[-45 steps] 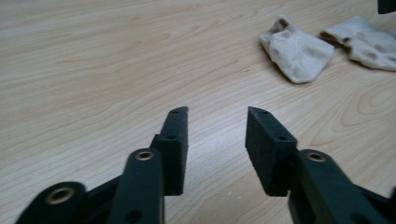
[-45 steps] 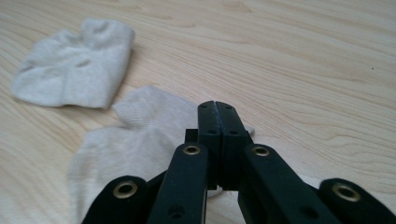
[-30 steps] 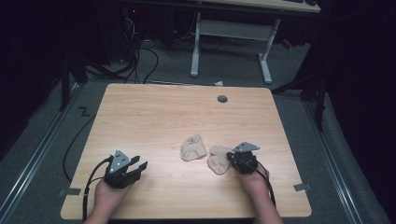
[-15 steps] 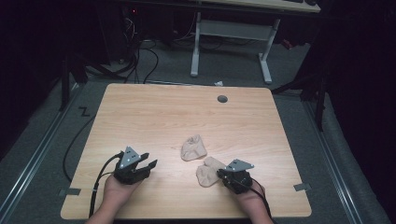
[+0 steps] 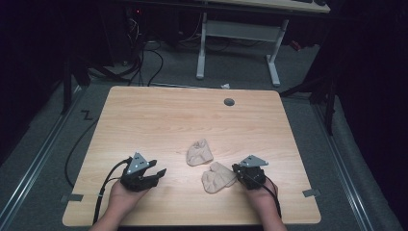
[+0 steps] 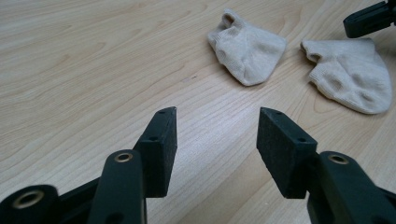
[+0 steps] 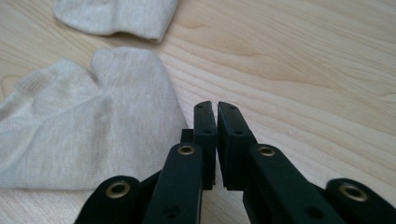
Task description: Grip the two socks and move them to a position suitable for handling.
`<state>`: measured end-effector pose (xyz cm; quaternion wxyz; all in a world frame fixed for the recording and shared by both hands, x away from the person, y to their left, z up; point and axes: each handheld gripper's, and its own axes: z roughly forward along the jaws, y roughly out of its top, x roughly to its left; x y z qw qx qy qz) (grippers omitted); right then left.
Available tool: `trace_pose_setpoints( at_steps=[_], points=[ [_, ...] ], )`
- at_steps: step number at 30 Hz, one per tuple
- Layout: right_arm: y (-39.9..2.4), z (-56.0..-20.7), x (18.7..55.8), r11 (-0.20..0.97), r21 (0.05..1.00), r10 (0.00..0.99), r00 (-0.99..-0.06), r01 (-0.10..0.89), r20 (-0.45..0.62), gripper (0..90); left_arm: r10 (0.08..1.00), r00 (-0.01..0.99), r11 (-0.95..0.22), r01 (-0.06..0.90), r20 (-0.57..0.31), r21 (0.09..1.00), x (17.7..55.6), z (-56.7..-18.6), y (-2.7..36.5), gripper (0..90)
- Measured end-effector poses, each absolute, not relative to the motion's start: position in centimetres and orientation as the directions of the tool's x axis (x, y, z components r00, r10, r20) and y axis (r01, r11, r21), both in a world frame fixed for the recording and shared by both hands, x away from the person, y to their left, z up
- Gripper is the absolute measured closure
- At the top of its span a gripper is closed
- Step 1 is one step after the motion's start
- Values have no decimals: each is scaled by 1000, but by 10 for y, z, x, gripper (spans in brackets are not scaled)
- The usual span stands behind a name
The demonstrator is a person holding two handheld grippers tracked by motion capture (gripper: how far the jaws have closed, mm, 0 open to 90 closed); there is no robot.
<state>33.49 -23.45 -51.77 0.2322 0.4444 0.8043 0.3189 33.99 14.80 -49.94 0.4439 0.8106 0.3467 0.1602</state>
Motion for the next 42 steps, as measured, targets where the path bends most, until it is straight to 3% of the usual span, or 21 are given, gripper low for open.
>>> trace_pose_setpoints(
  at_steps=[31,36,40,42],
  points=[
    [-190,-523,318,519,690,771,-625,505,-122,814,697,715,-368,424,-57,827,339,-500,150,473],
    [-193,-513,316,484,724,785,-609,491,-112,776,695,717,-372,422,-53,827,339,-501,148,473],
    [-173,-499,310,461,771,764,-639,439,-93,654,694,718,-377,423,-50,824,339,-502,147,473],
    [-167,-498,310,463,773,757,-647,434,-90,636,694,718,-379,422,-49,823,340,-502,147,472]
  ],
)
